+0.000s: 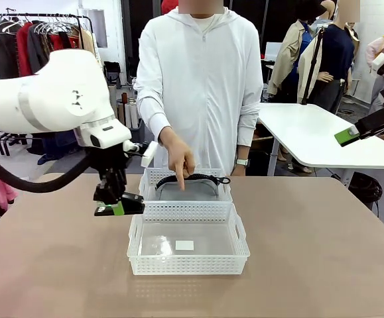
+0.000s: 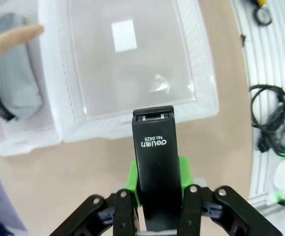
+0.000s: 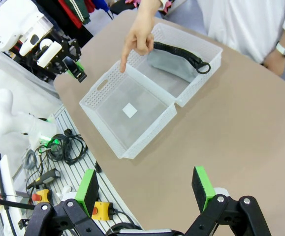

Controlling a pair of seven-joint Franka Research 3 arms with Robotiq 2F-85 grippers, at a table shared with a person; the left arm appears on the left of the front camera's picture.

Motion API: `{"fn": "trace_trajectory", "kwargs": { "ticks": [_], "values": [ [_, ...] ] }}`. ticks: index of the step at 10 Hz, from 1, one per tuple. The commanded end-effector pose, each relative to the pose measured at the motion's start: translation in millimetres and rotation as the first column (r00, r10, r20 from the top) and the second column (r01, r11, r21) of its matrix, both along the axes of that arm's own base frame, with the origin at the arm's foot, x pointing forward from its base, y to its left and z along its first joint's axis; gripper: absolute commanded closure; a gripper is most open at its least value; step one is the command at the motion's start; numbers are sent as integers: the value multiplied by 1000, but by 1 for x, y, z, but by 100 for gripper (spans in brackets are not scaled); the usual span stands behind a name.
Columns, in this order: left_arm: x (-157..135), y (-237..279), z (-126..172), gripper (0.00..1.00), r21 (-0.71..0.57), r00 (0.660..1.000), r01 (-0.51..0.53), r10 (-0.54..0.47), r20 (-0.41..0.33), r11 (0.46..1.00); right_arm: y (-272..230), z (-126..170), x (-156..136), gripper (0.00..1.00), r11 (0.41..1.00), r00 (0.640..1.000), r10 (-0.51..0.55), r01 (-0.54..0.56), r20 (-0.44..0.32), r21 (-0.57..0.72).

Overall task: Distribute items into two baskets.
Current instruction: Place the picked Stapler into the Organizing basket as instructed by the person.

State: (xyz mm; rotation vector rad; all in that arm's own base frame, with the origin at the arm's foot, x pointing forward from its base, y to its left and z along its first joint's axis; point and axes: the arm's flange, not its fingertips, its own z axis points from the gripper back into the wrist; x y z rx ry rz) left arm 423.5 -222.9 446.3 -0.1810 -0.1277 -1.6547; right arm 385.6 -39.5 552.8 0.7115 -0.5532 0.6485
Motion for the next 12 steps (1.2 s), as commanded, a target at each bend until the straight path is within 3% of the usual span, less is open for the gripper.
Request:
{"fn": "trace_trajectory", "kwargs": {
  "ticks": [1,4,8,12],
  "values": [
    [11,-18,1,90,-15,1000,27,-27,5,1000,0,0,0,0,1000,1000,-4,4,3,0],
    [25,-43,-3,90,-41,1000,26,-27,-12,999,0,0,0,0,1000,1000,-4,4,3,0],
    [39,-78,-31,90,-31,998,2,-4,-59,1000,0,0,0,0,1000,1000,-4,4,3,0],
    [39,-108,-56,90,-32,999,-35,34,-42,999,0,0,0,0,1000,1000,-4,4,3,0]
  ]
}}
